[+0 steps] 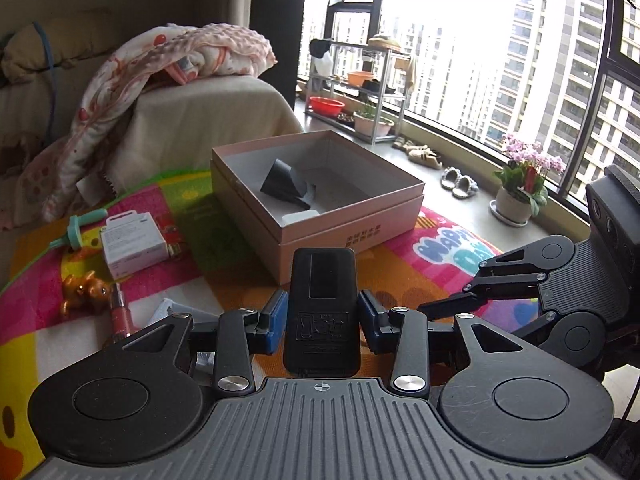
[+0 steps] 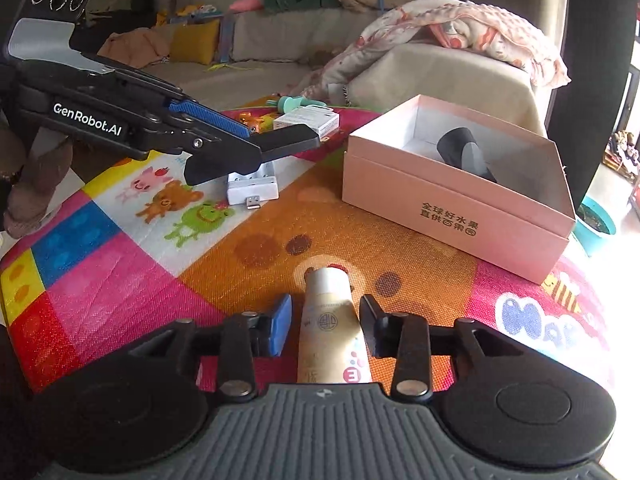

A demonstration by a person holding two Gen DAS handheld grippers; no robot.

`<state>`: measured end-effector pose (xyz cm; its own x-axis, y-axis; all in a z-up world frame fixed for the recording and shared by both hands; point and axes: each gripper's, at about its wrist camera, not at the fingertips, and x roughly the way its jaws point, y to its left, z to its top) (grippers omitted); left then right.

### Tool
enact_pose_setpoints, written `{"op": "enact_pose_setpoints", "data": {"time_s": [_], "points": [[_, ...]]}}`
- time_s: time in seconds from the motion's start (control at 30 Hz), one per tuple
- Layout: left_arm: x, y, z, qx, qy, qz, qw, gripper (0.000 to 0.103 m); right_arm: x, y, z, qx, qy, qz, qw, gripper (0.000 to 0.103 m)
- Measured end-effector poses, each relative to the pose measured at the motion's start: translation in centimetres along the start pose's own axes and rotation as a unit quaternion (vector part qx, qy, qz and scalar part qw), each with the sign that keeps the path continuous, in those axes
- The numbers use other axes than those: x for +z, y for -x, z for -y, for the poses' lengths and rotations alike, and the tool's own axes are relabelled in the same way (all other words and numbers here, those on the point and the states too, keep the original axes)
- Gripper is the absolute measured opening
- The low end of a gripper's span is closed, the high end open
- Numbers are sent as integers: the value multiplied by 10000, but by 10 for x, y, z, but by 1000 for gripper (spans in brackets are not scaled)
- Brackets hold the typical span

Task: Organize rigid objects
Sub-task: 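Carry the lotion tube and black phone toward the pink box with both tools, then drop the black phone into the box with the left tool while the right tool drops the tube in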

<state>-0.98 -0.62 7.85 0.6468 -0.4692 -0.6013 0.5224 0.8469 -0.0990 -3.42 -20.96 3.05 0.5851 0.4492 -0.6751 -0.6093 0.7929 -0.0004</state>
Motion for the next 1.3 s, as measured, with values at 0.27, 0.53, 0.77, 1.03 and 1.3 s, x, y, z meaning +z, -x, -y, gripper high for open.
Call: {"op": "enact_pose_setpoints", "data": {"time_s": [0.27, 0.53, 0.77, 1.03, 1.3], "points": [[-14, -2, 3, -61, -5, -210, 9998, 43, -2, -18, 6, 35, -174, -215, 9996, 34], [12, -1, 6, -95, 177, 122, 9997, 43, 31, 44, 29, 208, -684, 581, 9957, 33], [104, -45, -15, 10, 686, 884, 9937, 43, 117, 69, 94, -591, -1282, 1761, 9742, 33], [128, -120, -39, 338, 1390, 556, 9882, 43, 153, 0, 153, -1098, -1843, 1540, 9645, 34], [109, -109, -63, 197, 1542, 759, 9849, 41, 126, -34, 143, -1717, -1307, 1313, 9676, 47]]}}
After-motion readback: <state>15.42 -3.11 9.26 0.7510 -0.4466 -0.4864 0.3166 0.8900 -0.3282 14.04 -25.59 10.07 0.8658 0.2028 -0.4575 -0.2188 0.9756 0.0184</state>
